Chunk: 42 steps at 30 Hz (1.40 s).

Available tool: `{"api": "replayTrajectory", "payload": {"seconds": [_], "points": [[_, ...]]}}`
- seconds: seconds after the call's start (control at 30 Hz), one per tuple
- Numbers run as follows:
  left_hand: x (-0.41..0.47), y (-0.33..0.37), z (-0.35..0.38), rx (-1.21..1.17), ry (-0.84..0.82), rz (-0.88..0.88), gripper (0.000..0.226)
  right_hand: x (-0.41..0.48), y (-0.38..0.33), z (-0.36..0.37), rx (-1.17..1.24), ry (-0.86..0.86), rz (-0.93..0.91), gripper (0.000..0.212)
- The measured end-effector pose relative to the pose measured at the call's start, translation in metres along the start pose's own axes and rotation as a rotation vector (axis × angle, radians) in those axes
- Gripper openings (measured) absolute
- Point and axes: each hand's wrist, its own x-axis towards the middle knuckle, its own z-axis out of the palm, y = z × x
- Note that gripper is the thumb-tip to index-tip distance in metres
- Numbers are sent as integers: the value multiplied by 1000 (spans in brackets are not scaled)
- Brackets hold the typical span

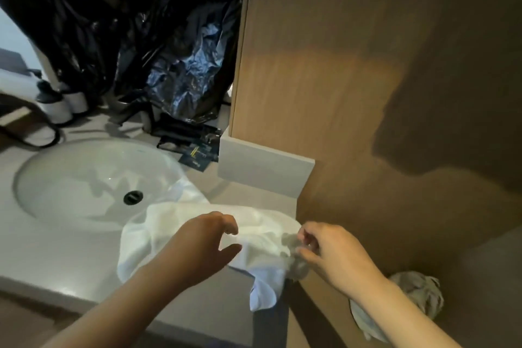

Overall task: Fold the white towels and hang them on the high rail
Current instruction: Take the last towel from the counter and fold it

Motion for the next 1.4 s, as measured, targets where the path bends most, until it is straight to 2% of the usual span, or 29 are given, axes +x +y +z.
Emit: {"api": "replayTrajectory", "payload": {"seconds": [0.07,0.13,0.23,0.53,0.73,0.93,1.17,1.4], "points": [[-13,-6,8,-25,16,-100,26,9,-5,17,27,-67,-39,14],[-22,-10,15,-56,21,-173,24,17,-7,29,31,-66,-103,3],[-37,-12,23,-72,26,-273,20,29,-9,39,19,-80,-179,17],[-69,-21,38,-122,57,-468,14,58,-20,69,31,-149,-316,18],[-62,-44,34,-160,112,-493,14,69,-27,87,63,-162,-282,21],[-58,-100,21,-198,103,-525,18,89,-54,103,108,-145,-174,17],[-46,-178,-6,-153,13,-460,22,113,-110,118,119,-123,-75,8],[-32,-208,-3,-165,-159,-312,26,103,-142,133,170,-120,68,13]]}}
